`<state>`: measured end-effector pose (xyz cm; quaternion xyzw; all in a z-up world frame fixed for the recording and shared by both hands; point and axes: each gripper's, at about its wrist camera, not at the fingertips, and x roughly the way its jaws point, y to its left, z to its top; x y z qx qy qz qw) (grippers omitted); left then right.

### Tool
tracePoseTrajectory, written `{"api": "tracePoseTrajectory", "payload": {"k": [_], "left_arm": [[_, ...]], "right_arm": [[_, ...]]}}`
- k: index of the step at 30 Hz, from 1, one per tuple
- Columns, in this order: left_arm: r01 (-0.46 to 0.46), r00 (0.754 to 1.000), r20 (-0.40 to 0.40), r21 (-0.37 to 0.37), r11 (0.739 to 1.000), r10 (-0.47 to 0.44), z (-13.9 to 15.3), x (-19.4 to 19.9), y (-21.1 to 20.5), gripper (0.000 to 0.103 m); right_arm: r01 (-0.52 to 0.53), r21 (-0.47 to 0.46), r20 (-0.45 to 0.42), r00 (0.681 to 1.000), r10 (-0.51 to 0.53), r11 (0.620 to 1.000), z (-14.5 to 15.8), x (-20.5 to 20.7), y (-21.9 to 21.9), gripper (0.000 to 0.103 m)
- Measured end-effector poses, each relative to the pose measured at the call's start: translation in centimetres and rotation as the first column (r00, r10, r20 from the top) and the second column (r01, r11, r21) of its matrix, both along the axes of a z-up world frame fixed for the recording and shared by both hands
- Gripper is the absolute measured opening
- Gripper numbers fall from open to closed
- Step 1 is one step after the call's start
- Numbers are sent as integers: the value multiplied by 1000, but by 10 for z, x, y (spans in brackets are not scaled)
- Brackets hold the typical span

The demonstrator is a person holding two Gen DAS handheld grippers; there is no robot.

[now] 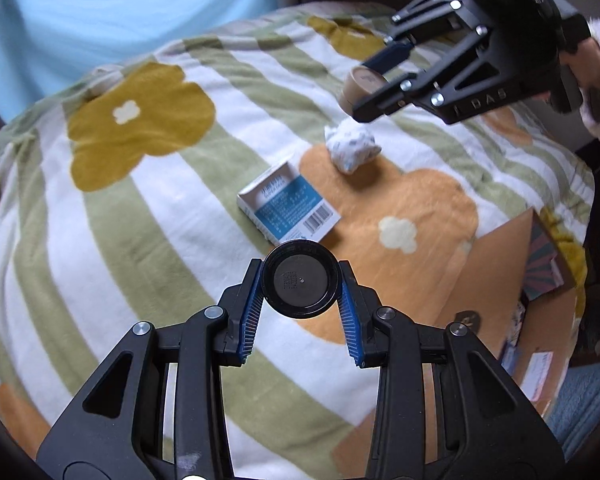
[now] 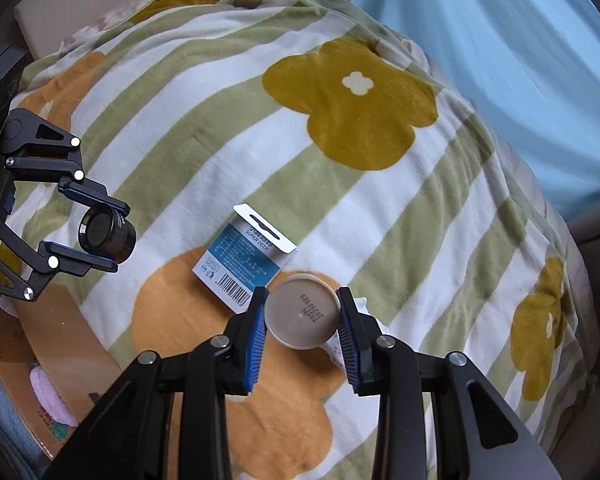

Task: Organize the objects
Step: 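Grasp the black jar with left tool while right tool grasps beige lid, then carry jar and lid over the cardboard box and release them inside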

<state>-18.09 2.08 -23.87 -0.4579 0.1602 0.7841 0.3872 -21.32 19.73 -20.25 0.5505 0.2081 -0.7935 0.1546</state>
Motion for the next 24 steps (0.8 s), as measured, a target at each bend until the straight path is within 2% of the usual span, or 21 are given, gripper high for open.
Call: {"api": "tracePoseTrajectory", "payload": {"k": [6,12,17,24], "left_arm": [[-80,996,-40,18,997,81,43,30,-6,32],[-185,981,-44,42,982,187,71,75,-15,32],[-300,953,-23,41,953,301,76,112,-23,32],[-454,891,4,37,890,454,64,155,-27,32]], "right_arm": [[61,-65,-17,998,-63,996,35,37,3,31],[93,-119,1,996,-94,989,51,87,4,31],[180,-144,-5,983,-183,973,54,127,10,31],[281,-183,-6,958,-286,942,49,177,14,31]]}}
